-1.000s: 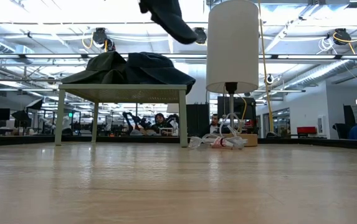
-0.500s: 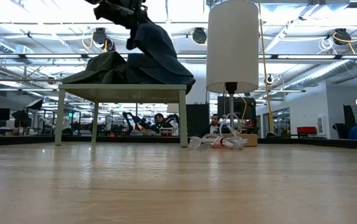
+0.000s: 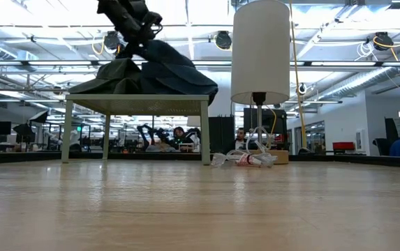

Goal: Pick & Place hat
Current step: Stack the blue cap on top of the stacked blue caps on the shelf

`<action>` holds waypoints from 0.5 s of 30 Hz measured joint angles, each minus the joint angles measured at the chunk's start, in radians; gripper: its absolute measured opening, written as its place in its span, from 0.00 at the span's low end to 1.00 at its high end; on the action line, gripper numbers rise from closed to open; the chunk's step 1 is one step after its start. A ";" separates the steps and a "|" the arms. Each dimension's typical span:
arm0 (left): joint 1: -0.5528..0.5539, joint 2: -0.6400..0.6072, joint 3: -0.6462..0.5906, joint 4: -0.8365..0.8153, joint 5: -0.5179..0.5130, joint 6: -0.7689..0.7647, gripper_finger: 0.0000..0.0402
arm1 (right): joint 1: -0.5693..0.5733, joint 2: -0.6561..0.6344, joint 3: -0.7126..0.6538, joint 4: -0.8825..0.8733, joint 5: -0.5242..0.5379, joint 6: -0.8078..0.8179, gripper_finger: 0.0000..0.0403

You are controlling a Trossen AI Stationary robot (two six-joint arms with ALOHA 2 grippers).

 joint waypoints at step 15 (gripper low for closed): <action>-0.088 -0.001 -0.057 -0.093 -0.301 0.012 0.12 | 0.000 0.000 0.000 -0.002 0.000 0.000 0.44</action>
